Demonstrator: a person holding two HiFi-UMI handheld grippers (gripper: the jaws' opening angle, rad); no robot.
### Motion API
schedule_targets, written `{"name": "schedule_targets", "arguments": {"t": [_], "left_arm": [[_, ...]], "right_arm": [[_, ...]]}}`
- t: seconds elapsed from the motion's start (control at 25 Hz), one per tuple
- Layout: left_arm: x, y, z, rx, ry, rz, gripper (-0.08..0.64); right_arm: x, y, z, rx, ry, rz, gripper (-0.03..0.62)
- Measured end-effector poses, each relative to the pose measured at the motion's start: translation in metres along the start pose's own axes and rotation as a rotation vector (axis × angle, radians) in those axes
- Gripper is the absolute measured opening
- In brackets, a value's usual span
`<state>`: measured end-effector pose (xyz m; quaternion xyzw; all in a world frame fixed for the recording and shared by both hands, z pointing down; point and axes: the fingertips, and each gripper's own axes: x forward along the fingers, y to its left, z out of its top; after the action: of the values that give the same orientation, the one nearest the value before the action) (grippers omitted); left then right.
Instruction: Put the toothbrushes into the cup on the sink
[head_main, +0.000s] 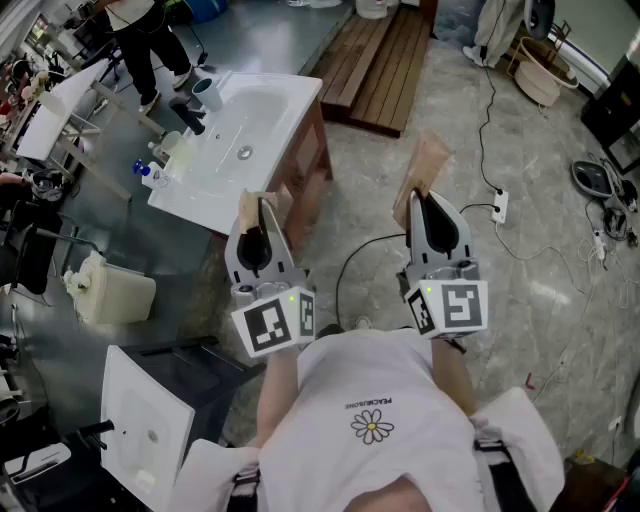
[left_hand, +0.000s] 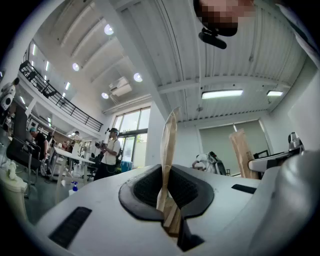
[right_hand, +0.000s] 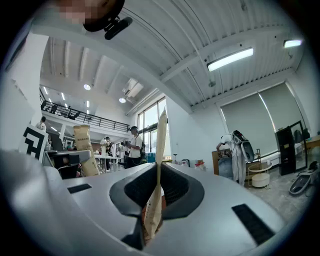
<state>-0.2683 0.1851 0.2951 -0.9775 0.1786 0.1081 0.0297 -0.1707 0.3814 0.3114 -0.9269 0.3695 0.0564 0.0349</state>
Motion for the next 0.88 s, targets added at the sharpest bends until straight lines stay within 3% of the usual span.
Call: {"name": "schedule_targets", "arguments": {"t": [0.2,0.52,0.88], "left_arm": [[0.002,-0.003,0.000,-0.006,-0.004,-0.007,0.035],[0.002,-0.008,-0.003,-0.014,0.003,-0.018,0.035],[0.009,0.013,-0.012,-0.027,0.022,0.033,0.035]], "right_arm": [[-0.002,-0.003,0.000,-0.009,-0.002,-0.003,0.026],[-0.002,-0.004,-0.002,0.077,-0.021,0.047,0.026],[0.012,0.005,-0.014,0.121,0.007,0.103,0.028]]}}
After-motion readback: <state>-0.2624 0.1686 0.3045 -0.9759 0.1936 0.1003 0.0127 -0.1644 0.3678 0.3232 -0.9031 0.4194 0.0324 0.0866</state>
